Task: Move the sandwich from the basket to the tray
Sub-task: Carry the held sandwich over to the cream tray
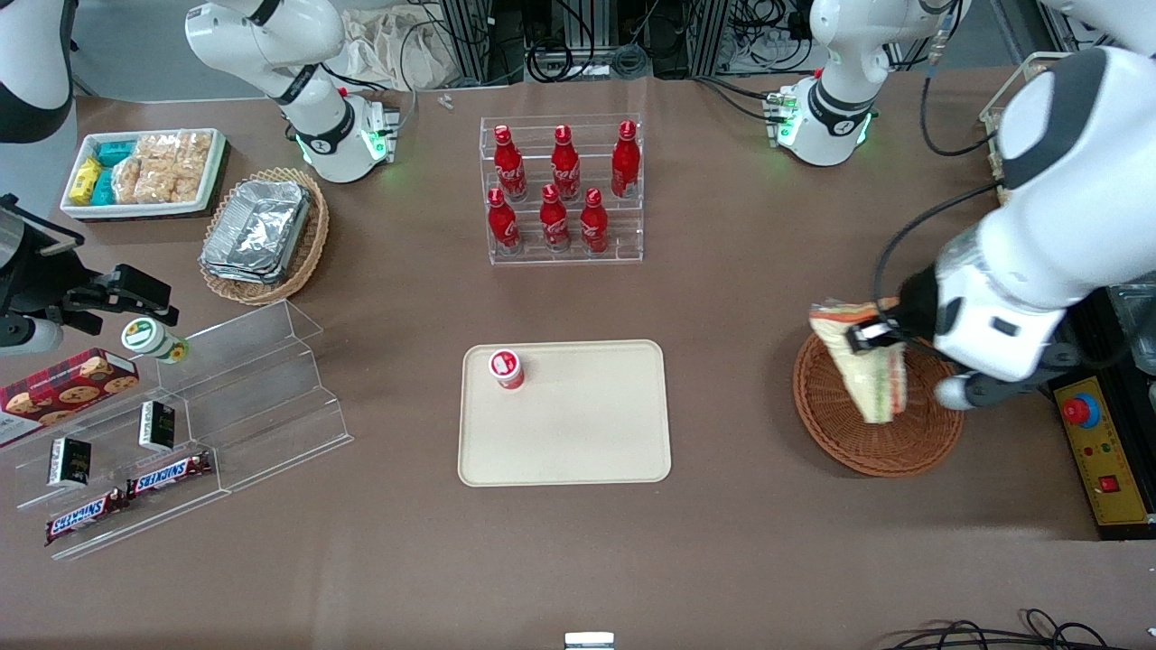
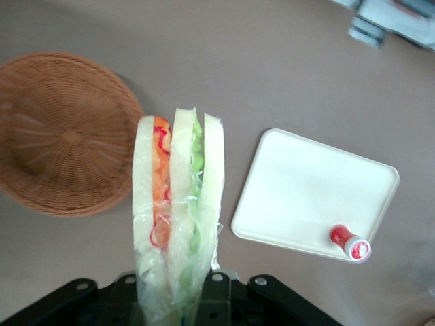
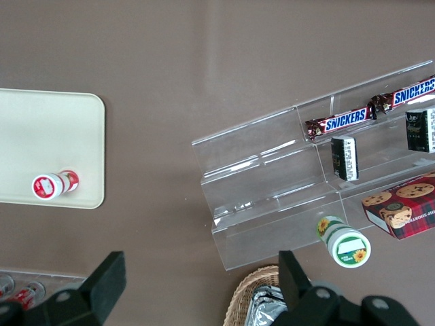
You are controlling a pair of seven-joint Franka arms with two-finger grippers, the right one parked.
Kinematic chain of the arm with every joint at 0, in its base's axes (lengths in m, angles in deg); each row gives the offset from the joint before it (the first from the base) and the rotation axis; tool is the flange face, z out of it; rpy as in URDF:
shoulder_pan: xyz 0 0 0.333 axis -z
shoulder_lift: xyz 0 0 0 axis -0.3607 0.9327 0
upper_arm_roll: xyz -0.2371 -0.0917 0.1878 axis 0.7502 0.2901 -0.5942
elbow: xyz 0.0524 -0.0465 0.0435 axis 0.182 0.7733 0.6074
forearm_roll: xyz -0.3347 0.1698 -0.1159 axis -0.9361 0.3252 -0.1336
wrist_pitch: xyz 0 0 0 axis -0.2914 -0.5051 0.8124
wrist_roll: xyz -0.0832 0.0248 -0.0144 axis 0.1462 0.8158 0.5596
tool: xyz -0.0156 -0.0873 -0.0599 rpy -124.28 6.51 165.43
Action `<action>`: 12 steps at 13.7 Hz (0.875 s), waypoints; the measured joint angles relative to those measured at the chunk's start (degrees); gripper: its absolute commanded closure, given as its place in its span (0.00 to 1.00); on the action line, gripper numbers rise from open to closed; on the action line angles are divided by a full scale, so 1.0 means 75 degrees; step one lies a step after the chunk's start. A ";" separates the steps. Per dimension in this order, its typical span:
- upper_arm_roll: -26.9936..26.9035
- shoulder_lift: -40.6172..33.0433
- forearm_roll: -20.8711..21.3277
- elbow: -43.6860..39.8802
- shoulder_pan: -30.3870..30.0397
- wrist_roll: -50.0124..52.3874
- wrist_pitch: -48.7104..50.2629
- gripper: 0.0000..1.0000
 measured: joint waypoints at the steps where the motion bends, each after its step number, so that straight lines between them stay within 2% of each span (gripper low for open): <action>1: 0.0037 0.0206 0.0059 0.0010 0.0220 0.0000 -0.0217 1.00; 5: 0.0059 0.1251 0.0980 0.0281 0.1079 0.0374 -0.1373 1.00; 12: 0.0072 0.2636 0.1507 0.0737 0.2194 0.0433 -0.3045 1.00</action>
